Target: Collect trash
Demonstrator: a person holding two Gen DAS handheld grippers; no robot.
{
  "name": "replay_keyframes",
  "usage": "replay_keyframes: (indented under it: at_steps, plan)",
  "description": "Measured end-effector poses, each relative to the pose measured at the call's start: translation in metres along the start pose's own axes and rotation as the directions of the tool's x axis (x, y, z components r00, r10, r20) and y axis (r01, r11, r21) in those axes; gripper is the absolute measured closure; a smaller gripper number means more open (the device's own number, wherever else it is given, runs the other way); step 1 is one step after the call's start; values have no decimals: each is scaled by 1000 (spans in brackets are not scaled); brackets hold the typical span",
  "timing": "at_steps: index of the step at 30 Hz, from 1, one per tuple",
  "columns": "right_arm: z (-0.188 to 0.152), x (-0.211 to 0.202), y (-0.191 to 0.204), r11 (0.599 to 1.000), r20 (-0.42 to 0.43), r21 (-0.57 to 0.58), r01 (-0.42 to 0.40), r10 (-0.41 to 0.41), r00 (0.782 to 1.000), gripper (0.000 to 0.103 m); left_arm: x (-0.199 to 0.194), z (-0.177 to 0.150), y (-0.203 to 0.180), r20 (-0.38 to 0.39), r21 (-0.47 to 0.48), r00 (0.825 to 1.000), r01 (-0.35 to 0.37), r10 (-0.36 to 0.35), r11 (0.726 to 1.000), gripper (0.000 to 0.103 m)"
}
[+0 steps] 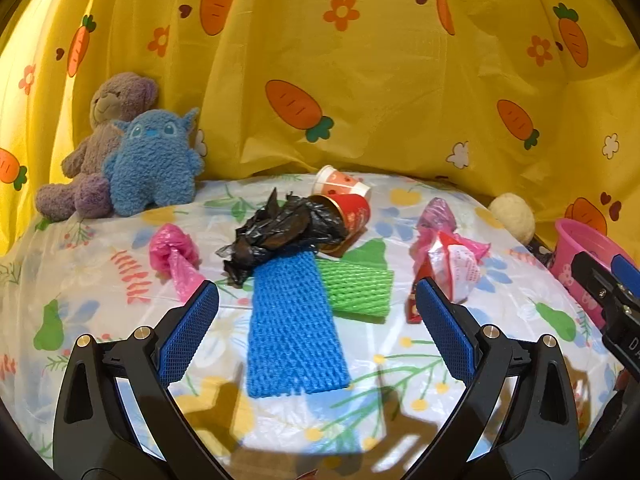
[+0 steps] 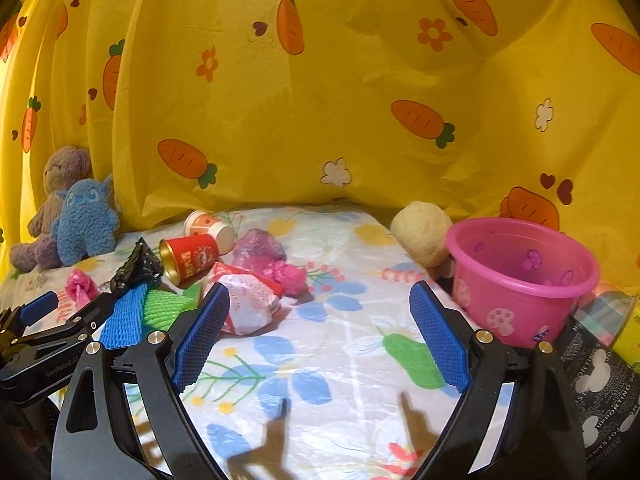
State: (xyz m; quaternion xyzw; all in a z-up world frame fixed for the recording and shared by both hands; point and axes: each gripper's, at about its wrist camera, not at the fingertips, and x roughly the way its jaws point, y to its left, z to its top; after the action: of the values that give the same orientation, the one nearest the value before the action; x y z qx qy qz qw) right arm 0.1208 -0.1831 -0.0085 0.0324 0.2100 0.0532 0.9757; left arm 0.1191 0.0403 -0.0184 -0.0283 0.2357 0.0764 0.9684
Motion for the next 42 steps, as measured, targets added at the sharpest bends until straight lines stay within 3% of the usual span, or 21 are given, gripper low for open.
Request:
replay_keyframes:
  at_steps: [7, 18, 20, 25, 32, 33, 34, 40, 42]
  plan:
    - [0, 46, 41, 997, -79, -50, -55, 51, 996, 15, 5, 2, 34, 0, -44, 998, -57, 57, 997, 6]
    - [4, 104, 57, 999, -197, -24, -34, 29, 980, 15, 15, 2, 53, -27, -57, 999, -45, 44, 997, 6]
    - [4, 110, 59, 999, -216, -29, -28, 21, 976, 19, 17, 1, 53, -31, -58, 999, -40, 38, 998, 6]
    - [2, 118, 58, 999, -264, -30, -23, 15, 965, 40, 23, 0, 52, -50, -61, 999, -15, 12, 998, 6]
    - [0, 111, 52, 998, -254, -33, -46, 36, 967, 54, 30, 0, 47, -84, -49, 996, 29, -33, 998, 6]
    - [0, 109, 51, 998, -252, -34, -55, 45, 967, 62, 32, 0, 47, -92, -50, 995, 36, -40, 998, 6]
    - [0, 108, 52, 997, -252, -42, -66, 53, 966, 95, 34, 0, 47, -102, -53, 994, 44, -50, 998, 6]
    - [-1, 98, 46, 996, -229, -37, -87, 77, 970, 102, 53, -3, 41, -204, -50, 974, 88, -97, 995, 6]
    - [-2, 92, 41, 995, -220, -22, -100, 93, 971, 102, 59, -4, 38, -235, -37, 967, 96, -102, 995, 11]
